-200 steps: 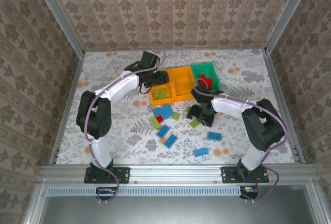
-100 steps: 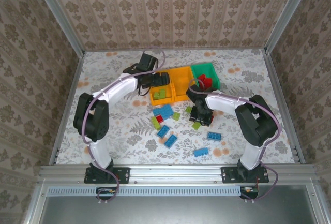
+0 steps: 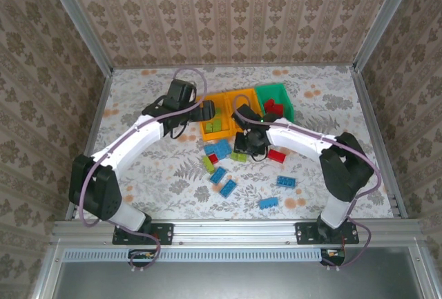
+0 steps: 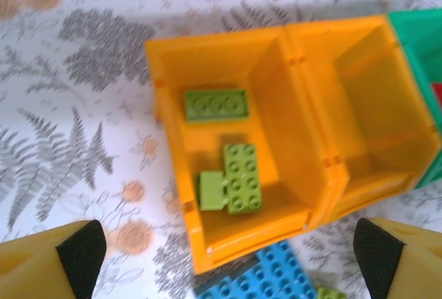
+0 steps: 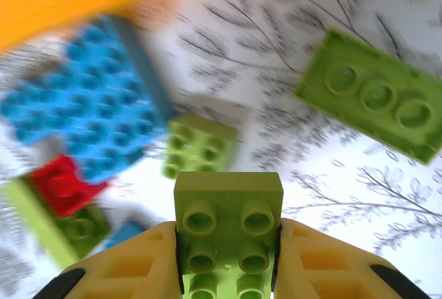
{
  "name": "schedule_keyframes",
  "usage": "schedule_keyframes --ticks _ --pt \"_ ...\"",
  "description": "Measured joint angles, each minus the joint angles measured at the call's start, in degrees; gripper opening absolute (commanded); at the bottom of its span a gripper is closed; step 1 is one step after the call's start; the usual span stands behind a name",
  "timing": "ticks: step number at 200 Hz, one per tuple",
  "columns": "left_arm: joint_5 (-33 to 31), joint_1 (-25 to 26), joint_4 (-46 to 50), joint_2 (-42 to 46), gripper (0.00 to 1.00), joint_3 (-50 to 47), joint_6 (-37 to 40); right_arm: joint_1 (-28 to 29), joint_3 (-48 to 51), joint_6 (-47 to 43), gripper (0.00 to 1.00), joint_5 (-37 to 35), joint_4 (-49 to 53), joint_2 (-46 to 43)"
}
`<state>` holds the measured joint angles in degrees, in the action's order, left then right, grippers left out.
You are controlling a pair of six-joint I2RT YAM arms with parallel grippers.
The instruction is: Sort the legos into containers by color
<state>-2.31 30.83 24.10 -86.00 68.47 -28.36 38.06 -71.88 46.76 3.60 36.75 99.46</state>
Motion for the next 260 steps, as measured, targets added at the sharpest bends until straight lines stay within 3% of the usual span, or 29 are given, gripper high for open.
schedule_keyframes --ticks 32,74,128,165,189,260 --pt "-0.5 0.83 0.96 3.48 0.95 -8.79 -0.09 -2.47 -5.66 -1.68 0.26 4.2 -4.37 0.98" --pt "0.42 2.95 2.54 7.54 1.0 -16.79 -0.28 -4.42 -19.39 -3.34 0.27 8.61 -9.38 10.91" --pt "3.15 6.95 2.03 9.88 1.0 -21.88 -0.31 -5.77 -31.87 -3.56 0.41 10.34 -8.24 23.56" --pt "3.61 10.95 0.31 9.88 1.0 -23.06 2.32 -6.32 -33.77 -3.76 0.58 10.99 -7.17 25.66" --pt "3.58 12.22 -0.37 9.29 1.0 -23.61 3.78 -6.32 -34.32 -3.76 0.61 11.1 -6.67 25.66" --pt "5.18 12.22 0.55 1.18 0.82 -21.2 -0.59 -6.32 -31.17 -3.8 0.68 11.02 -6.34 22.12"
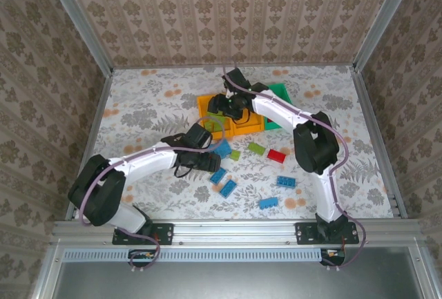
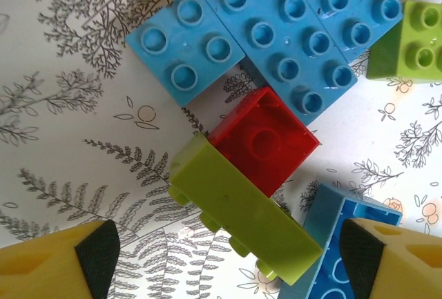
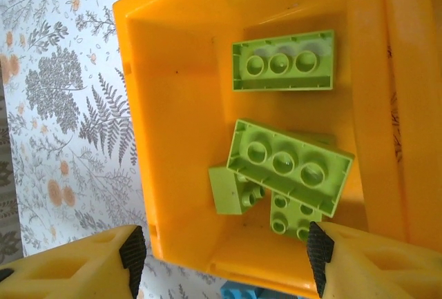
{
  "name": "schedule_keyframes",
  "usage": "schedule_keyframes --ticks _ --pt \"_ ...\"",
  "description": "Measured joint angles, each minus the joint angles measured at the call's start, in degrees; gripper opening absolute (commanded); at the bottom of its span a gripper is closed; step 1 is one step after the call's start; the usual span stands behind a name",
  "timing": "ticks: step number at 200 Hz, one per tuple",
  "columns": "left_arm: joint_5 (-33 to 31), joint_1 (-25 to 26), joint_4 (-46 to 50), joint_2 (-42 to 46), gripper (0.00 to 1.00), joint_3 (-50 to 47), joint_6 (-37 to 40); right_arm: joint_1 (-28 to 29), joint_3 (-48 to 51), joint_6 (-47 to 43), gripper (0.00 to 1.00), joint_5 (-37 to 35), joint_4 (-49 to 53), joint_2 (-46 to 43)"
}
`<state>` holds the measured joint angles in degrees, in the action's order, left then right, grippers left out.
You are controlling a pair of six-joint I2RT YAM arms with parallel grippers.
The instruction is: Sort the legos into containers by color
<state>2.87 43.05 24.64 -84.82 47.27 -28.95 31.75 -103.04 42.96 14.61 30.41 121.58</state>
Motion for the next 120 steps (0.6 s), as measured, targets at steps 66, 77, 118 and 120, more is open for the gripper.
schedule_keyframes --ticks 66,77,118,120 --pt "0.63 0.0 0.37 -3.19 0.58 1.36 -2.89 -0.57 3.61 -1.46 0.76 -1.57 -0.31 -8.57" --pt "0.66 0.0 0.39 -3.89 0.52 1.81 -3.37 -1.07 5.01 -1.64 0.76 -2.05 -0.31 -10.14" --pt "0.61 0.0 0.66 -4.63 0.3 1.95 -4.24 -5.09 12.92 -2.29 0.77 -3.26 -0.87 -15.54" --pt "0.61 0.0 0.66 -4.63 0.3 1.95 -4.46 -5.33 13.44 -2.32 0.77 -3.52 -0.87 -15.85"
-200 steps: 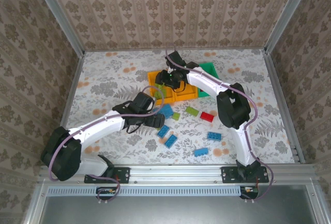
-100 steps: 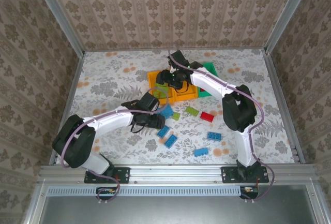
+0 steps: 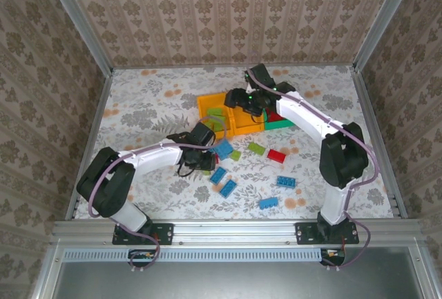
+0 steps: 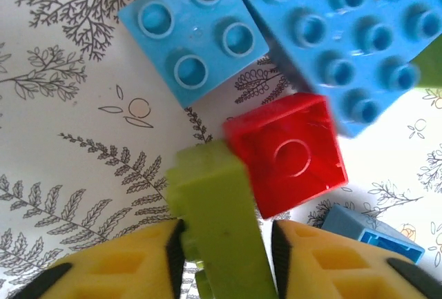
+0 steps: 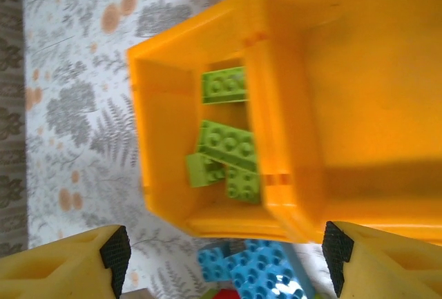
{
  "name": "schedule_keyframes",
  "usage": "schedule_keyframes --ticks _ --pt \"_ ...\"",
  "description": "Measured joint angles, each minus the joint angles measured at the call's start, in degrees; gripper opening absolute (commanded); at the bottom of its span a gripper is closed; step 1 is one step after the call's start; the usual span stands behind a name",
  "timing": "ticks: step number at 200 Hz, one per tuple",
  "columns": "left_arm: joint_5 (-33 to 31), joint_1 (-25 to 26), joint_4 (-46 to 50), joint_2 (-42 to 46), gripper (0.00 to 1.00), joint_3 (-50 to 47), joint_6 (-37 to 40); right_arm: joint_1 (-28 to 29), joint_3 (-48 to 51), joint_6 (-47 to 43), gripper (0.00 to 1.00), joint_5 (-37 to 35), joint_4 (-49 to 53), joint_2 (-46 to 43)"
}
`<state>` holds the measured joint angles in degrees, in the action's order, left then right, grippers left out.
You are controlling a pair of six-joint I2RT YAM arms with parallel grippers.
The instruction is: Sort the legos into containers by color
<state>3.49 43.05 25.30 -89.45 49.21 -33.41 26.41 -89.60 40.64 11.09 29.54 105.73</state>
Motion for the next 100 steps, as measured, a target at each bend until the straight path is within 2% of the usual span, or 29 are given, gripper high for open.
schedule_keyframes --ticks 41,100 --pt "-0.04 0.0 0.0 0.07 0.2 0.07 -0.04 -2.49 7.13 -2.43 0.78 -4.48 2.19 -4.61" --pt "-1.33 -1.07 3.5 2.58 0.2 0.11 0.02 -2.25 16.55 -8.61 0.75 -6.19 3.56 -9.38"
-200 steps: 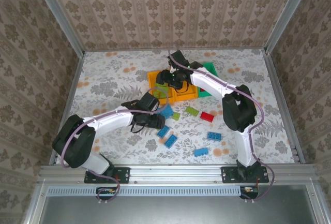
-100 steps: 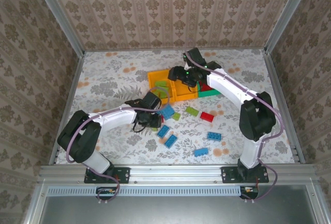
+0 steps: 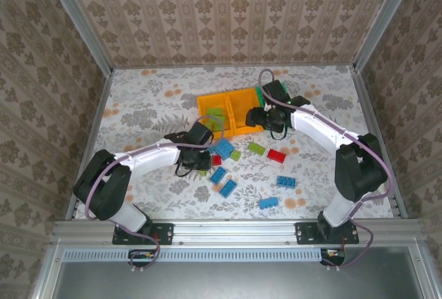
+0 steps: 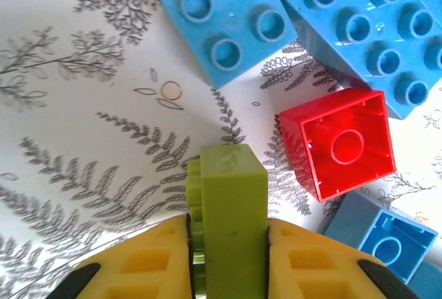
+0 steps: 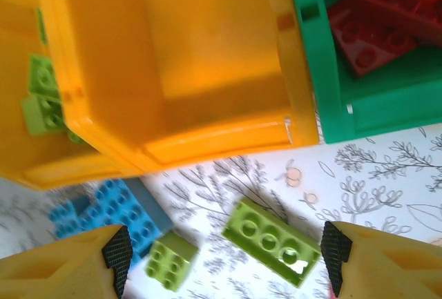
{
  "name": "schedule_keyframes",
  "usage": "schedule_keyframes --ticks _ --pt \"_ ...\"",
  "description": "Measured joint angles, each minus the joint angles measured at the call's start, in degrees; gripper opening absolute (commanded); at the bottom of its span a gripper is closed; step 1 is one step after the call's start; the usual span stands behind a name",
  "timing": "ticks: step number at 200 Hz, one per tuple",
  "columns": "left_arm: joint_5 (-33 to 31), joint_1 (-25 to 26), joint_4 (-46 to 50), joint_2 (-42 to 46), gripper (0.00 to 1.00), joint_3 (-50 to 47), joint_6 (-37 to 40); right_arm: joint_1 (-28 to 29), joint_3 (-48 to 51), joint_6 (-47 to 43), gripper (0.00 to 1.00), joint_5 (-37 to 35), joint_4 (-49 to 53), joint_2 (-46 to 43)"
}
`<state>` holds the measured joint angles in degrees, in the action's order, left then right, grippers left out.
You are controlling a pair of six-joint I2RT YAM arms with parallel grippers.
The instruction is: Sort the legos into containers by color
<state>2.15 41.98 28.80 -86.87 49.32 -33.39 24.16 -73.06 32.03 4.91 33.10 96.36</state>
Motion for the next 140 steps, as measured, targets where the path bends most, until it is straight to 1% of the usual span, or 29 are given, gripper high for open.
schedule_keyframes --ticks 33,57,77,105,140 --pt "-0.46 -1.77 2.97 2.95 0.22 3.48 1.25 2.93 0.55 -8.48 0.75 -0.66 2.4 0.68" --pt "-0.37 -3.43 3.39 3.15 0.23 8.46 3.1 5.42 0.55 -14.53 0.74 -1.81 3.78 2.6" --pt "0.52 -5.38 3.34 2.73 0.24 12.39 4.5 6.12 0.55 -19.39 0.73 -2.03 4.7 3.8" --pt "2.19 -8.04 2.64 -2.23 0.24 20.22 6.54 6.91 0.42 -25.46 0.73 -4.17 5.62 5.38" --pt "5.35 -10.58 0.57 -11.3 0.24 28.87 8.2 8.13 -0.57 -30.25 0.71 -6.93 6.97 9.42"
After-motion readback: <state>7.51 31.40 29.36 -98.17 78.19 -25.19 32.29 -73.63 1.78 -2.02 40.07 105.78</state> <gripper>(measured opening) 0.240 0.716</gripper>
